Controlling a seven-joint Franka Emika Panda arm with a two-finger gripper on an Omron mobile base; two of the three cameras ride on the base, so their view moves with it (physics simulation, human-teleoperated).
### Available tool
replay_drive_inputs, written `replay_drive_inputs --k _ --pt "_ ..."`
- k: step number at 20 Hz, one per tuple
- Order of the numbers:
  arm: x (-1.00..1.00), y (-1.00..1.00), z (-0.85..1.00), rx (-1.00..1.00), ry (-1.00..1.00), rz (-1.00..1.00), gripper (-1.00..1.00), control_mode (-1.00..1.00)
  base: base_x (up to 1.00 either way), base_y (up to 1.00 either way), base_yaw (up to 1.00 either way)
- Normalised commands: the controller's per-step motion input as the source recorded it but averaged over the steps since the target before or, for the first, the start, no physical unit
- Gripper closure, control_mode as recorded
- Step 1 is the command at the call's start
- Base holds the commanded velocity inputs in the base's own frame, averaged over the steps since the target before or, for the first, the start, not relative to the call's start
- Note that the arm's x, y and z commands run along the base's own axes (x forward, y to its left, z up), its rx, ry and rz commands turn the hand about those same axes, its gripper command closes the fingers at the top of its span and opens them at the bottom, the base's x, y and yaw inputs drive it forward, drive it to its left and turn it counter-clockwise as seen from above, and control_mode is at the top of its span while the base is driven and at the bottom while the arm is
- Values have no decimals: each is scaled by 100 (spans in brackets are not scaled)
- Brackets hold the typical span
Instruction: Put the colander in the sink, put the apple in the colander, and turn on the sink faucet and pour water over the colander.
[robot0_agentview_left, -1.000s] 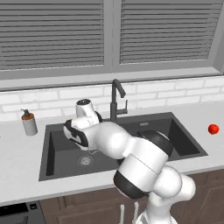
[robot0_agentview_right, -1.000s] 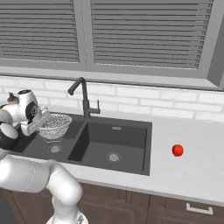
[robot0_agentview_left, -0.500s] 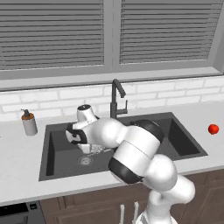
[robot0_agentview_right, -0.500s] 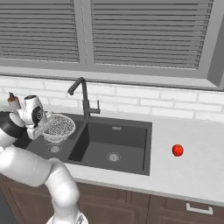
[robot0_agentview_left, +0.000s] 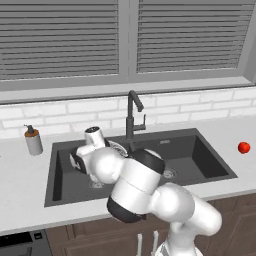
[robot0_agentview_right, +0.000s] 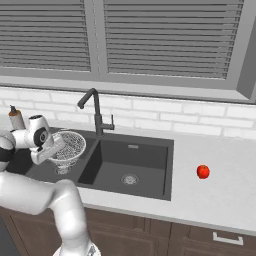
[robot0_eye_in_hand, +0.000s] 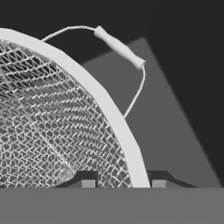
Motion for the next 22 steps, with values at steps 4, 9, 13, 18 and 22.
replay_drive_inputs --k 4,9,13,18,22 --pt "-21 20 0 0 26 -27 100 -100 0 0 0" --pt "-16 16 0 0 29 -28 100 -100 0 0 0" --pt "-18 16 -9 -2 17 -30 100 -100 0 0 0" --pt "0 12 -28 -8 14 -28 100 -100 0 0 0" --pt "0 20 -49 -9 22 -27 100 -100 0 0 0"
